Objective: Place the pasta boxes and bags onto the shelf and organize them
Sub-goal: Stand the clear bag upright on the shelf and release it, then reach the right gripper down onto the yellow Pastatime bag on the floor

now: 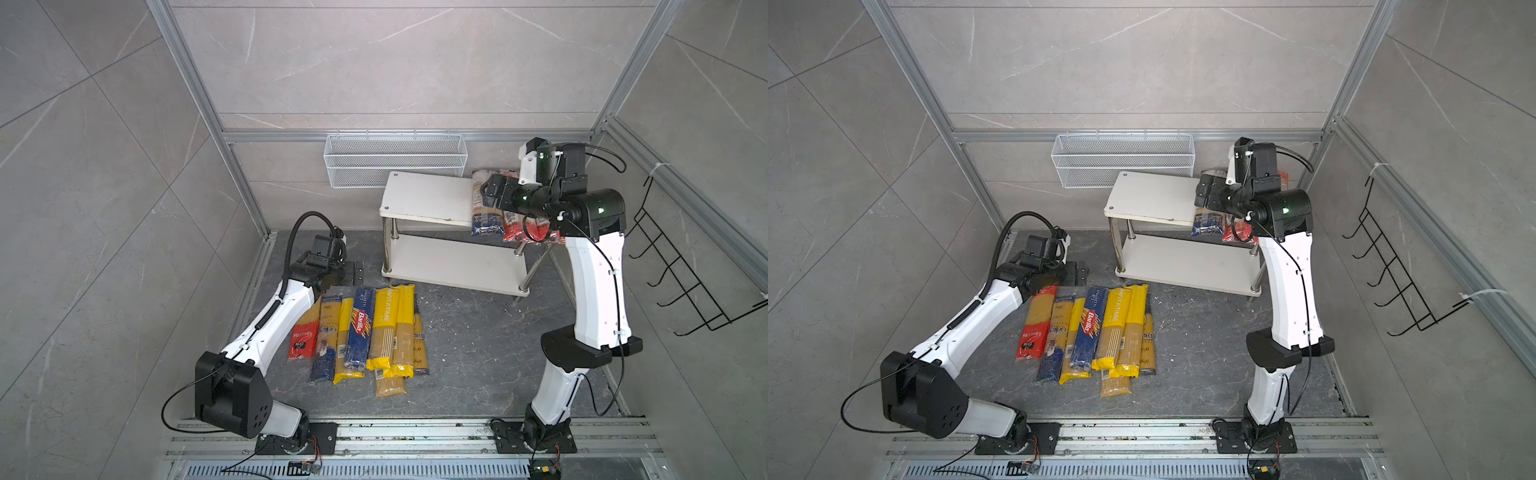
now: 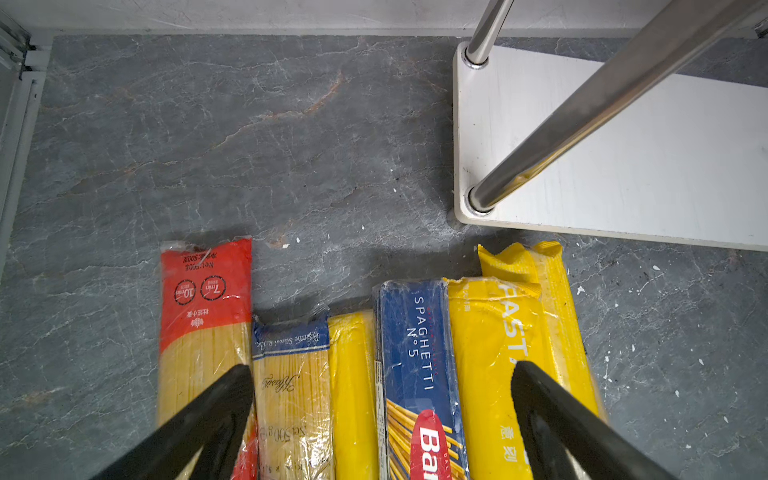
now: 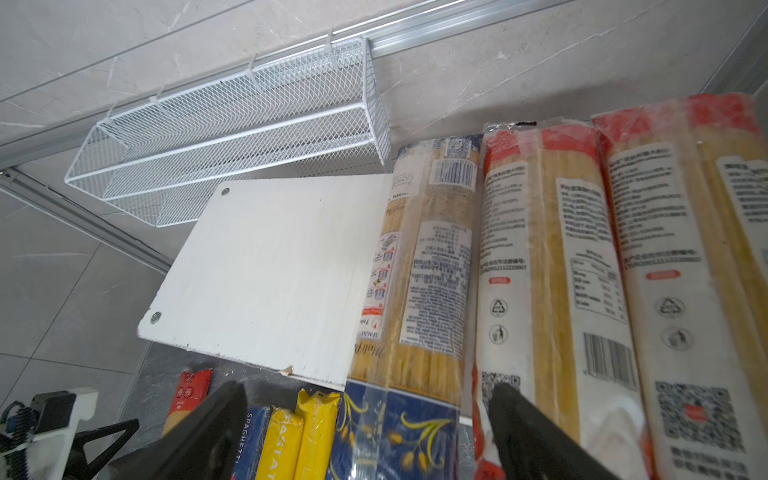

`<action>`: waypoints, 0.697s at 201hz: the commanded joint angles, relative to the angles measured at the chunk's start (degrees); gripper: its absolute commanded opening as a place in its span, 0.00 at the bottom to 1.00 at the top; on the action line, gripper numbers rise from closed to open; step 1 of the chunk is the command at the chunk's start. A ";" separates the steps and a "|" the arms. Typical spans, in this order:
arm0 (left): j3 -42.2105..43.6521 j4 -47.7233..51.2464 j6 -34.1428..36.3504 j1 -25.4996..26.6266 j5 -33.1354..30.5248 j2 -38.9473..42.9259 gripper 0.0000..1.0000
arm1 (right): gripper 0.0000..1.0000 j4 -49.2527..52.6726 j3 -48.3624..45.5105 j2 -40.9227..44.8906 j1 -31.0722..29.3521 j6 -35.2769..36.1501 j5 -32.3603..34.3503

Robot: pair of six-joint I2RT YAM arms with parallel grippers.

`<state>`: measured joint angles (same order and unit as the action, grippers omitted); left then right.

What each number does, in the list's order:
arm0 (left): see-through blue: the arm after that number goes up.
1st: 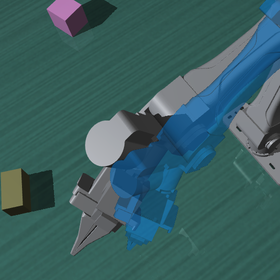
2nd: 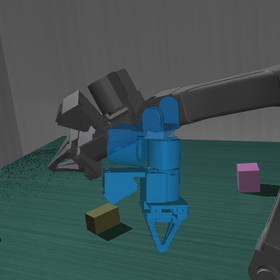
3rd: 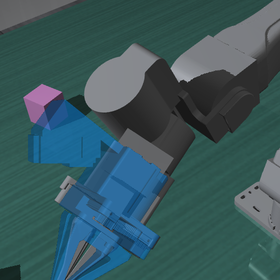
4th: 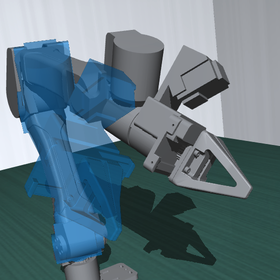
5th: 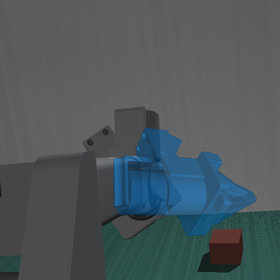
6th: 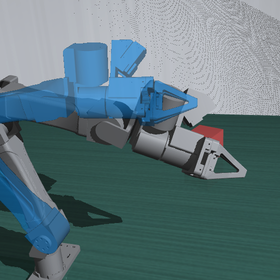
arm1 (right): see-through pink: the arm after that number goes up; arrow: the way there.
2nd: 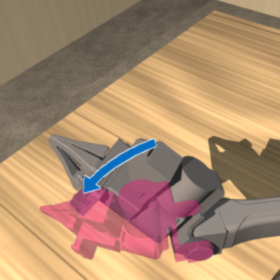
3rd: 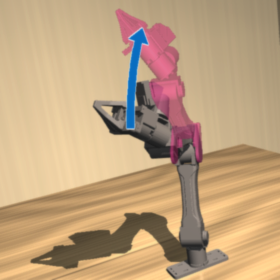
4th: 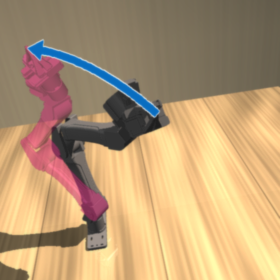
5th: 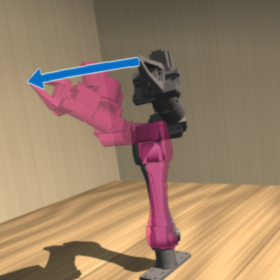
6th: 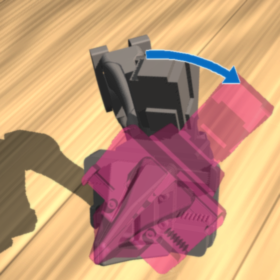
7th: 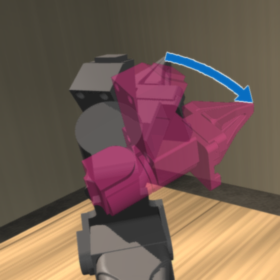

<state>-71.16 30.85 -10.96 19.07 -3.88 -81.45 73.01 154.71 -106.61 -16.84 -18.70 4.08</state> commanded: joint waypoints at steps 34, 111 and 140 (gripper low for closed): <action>8.16 3.23 -4.87 1.17 2.03 11.80 1.00 | 0.95 3.74 -17.07 9.32 -12.14 -2.18 5.48; 23.68 10.08 -15.36 6.42 0.83 28.36 1.00 | 0.95 -8.60 -53.59 17.77 -29.70 -17.68 0.24; 24.79 13.39 -16.11 6.42 -2.01 34.55 1.00 | 0.95 -13.70 -60.05 12.54 -34.53 -21.32 -3.98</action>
<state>-45.89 40.84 -24.14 25.41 -3.22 -51.68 65.58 98.19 -90.35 -48.18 -34.37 4.38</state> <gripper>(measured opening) 0.997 0.948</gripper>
